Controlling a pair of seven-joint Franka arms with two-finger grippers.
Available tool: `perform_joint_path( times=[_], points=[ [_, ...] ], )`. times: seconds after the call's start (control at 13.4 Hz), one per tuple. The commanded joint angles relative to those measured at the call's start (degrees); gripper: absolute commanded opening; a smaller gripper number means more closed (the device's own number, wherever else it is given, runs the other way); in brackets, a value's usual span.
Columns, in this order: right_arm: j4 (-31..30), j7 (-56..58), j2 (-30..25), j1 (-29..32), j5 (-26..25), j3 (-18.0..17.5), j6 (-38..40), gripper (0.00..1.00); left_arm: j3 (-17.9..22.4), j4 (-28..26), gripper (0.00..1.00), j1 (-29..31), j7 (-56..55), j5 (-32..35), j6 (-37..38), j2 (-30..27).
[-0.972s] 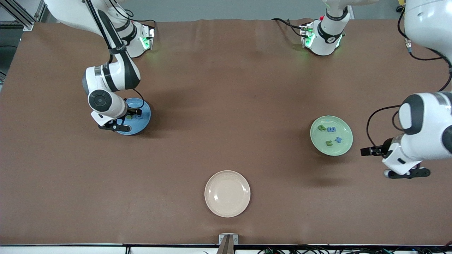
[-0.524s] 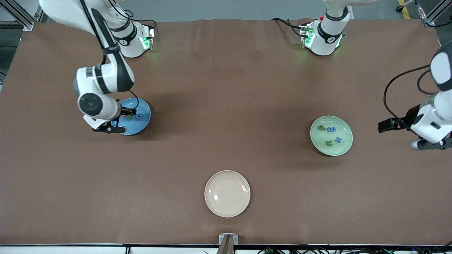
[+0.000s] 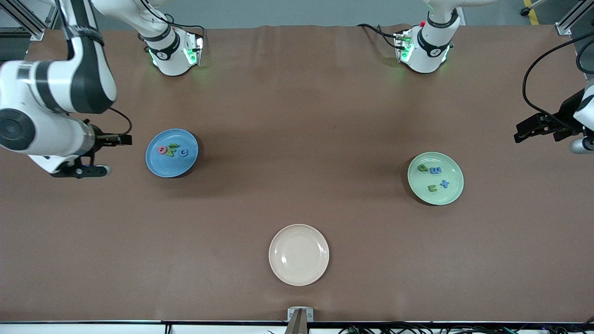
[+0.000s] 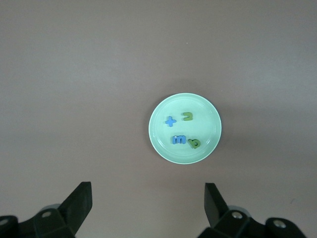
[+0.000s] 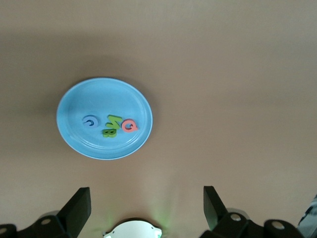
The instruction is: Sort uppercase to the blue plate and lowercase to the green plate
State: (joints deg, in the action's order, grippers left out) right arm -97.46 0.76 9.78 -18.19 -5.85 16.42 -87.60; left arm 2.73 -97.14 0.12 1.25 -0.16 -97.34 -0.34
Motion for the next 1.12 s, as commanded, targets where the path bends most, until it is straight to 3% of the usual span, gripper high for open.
perform_joint_path(
  times=[0.0, 0.15, 0.67, 1.05],
  points=[
    [6.04, 5.72, 1.03, 3.33, 0.13, -0.78, 1.91, 1.00, 0.08, 1.33, 1.00, -0.30, 0.87, -1.25, 0.22, -1.15],
    [8.93, 6.35, 0.50, 6.58, 7.83, -0.69, 2.43, 1.00, -1.58, 1.87, 1.00, -0.30, 0.25, -0.64, 0.75, -1.76],
    [18.96, 6.18, 1.82, 11.24, 7.60, -0.69, 4.02, 1.00, -2.03, 4.51, 1.00, -0.39, 0.24, -1.16, 1.10, -1.85],
    [19.15, 6.36, 1.56, 11.78, 7.87, -0.78, 4.37, 1.00, -2.21, 4.77, 1.00, -0.30, 0.60, -0.81, 0.58, -1.68]
  ],
)
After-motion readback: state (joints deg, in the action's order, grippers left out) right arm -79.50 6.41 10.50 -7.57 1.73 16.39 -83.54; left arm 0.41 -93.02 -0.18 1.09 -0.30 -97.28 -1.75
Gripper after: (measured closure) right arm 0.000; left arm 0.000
